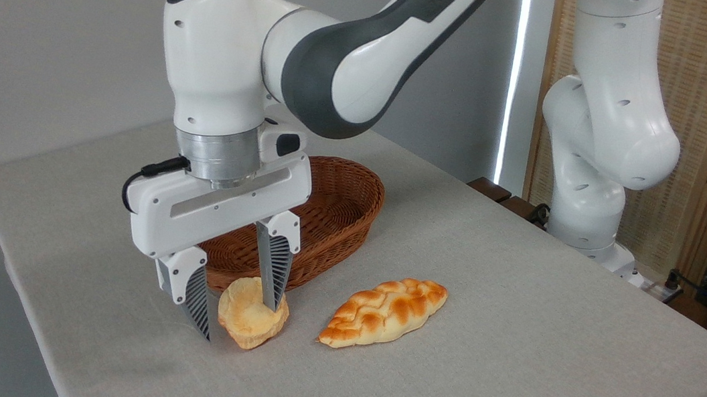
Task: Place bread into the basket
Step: 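Move the open gripper over the small round bun and lower it, then close the gripper fingers around the small round bun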
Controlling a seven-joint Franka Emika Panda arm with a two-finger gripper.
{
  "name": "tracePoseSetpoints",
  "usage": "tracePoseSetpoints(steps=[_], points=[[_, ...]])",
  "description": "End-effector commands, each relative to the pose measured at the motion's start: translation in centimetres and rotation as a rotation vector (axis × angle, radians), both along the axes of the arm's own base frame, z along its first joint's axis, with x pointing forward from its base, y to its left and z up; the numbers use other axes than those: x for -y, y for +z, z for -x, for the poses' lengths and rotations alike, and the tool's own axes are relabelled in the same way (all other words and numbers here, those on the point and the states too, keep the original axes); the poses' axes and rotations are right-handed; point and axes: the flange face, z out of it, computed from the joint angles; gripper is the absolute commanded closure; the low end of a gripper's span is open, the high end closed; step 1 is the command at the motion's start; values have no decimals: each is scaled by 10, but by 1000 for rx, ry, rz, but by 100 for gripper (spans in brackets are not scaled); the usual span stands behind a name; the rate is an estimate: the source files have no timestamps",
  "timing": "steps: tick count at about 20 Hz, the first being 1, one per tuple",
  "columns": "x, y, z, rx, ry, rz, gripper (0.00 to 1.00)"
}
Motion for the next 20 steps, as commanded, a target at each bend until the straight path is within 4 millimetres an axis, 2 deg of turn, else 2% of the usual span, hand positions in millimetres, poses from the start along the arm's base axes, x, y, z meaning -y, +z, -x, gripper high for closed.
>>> tracePoseSetpoints(steps=[1, 9, 14, 20], points=[[-6, 4, 3, -14, -80, -15, 0], [-29, 4, 18, -129, -114, -14, 0], [-26, 2, 20, -144, -113, -5, 0], [-14, -4, 11, -102, -131, -6, 0]])
